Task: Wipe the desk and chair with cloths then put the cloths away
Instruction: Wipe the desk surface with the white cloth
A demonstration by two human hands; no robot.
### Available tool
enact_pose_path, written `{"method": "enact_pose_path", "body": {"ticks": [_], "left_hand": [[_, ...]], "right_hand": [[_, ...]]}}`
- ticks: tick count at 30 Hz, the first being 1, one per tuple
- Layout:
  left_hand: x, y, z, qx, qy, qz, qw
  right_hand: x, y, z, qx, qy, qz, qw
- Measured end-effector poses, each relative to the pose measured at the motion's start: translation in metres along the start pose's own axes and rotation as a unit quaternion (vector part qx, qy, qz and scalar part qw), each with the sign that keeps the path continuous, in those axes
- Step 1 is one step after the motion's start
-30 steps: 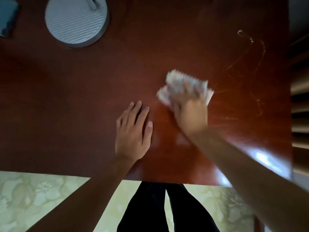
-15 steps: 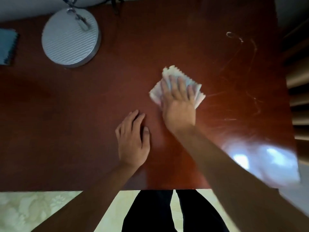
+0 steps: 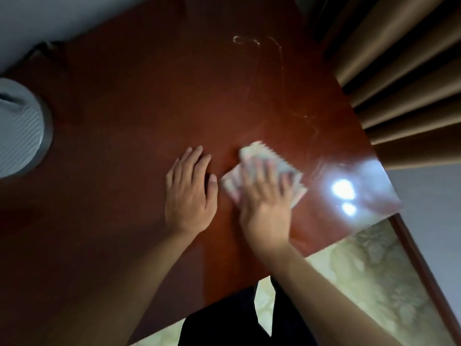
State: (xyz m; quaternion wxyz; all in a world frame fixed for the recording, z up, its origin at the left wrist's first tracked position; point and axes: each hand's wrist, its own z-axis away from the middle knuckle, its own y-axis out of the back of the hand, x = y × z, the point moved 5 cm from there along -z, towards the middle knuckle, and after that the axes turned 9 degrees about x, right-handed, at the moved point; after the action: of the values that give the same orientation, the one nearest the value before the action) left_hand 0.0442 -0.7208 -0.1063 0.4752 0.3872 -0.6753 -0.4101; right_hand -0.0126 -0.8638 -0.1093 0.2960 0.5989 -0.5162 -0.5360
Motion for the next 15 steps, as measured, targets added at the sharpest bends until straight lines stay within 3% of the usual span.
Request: {"method": "enact_pose_path", "body": {"ticks": [2,4,5,8,10,13,15], "left_hand": [[0.001,0.0,0.001,-0.002,-0.007,0.0,1.0],[0.003,-0.001,0.003,-0.005,-0.01,0.002,1.0],[0.002,-0.001,0.002,-0.004,-0.007,0.0,1.0],[0.001,-0.002,0.004,-0.011,0.001,0.0,1.0],[0.002,-0.002,0.004,-0.01,0.005,0.008,1.0],[0.015,0.0,0.001,-0.003,0.006,0.048,0.999],[0.035,-0.002,-0.002,-0.007,-0.018,0.078,0.997]], "right_hand": [[-0.023,-0.002,0.028,-0.037,0.107,-0.035,0.993],[0.005,0.002,0.016,-0.043,0.161,-0.032,0.985],[0.029,0.005,-0.002,-0.04,0.14,-0.013,0.989],[0.094,0.023,-0.055,0.015,-0.05,0.043,0.998],[0.068,0.02,-0.042,0.015,-0.086,0.045,0.995],[0.003,0.014,0.02,-0.059,0.08,-0.026,0.995],[0.027,0.02,0.022,-0.076,0.144,-0.037,0.986]]}}
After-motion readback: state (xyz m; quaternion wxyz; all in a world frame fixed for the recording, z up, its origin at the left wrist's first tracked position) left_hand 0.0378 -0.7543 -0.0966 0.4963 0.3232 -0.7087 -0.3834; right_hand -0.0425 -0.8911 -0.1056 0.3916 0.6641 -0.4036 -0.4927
